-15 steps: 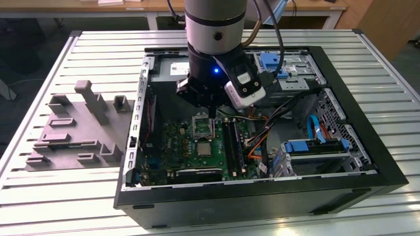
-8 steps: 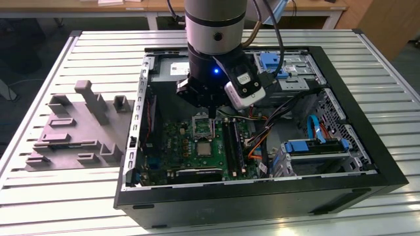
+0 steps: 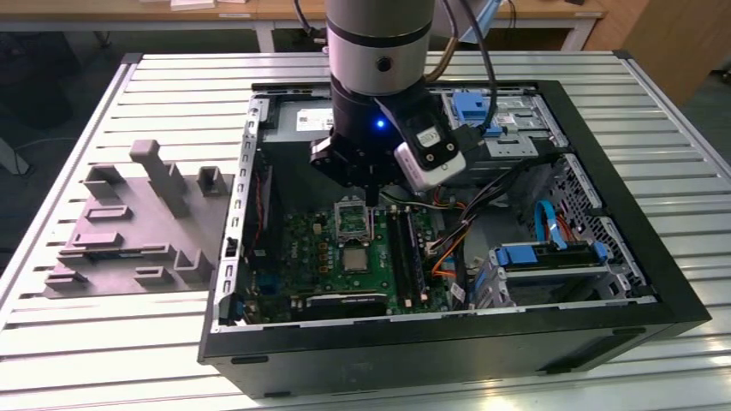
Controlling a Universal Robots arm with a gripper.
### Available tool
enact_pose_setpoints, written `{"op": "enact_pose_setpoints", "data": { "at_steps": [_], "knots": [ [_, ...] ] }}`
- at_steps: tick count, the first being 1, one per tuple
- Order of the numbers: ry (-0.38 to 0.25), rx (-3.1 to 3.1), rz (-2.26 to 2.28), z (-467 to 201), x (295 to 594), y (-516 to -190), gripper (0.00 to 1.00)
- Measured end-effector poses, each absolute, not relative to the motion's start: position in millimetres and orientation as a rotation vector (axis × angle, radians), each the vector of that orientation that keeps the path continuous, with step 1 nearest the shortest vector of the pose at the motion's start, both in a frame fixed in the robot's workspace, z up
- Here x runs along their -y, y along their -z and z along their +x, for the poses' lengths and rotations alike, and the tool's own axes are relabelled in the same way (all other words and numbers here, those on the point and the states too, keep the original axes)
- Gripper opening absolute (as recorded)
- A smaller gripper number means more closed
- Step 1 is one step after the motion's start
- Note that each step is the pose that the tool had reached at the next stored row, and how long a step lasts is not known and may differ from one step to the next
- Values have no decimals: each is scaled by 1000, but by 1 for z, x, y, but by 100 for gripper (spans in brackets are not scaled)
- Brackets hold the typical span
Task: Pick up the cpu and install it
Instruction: 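Close the cpu cover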
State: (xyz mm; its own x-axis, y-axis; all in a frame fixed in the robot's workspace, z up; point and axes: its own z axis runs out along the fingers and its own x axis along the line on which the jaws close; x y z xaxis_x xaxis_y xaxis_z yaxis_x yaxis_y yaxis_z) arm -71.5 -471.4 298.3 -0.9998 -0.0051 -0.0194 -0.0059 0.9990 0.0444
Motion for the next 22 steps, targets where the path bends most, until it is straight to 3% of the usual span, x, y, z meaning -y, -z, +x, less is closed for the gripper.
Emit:
{"op": "enact_pose_setpoints", "data": {
  "at_steps": [17,22],
  "knots": [
    [-71,-3115,-255,-70,471,-297,11],
    [-184,-3104,-263,-68,471,-297,11]
  ]
}}
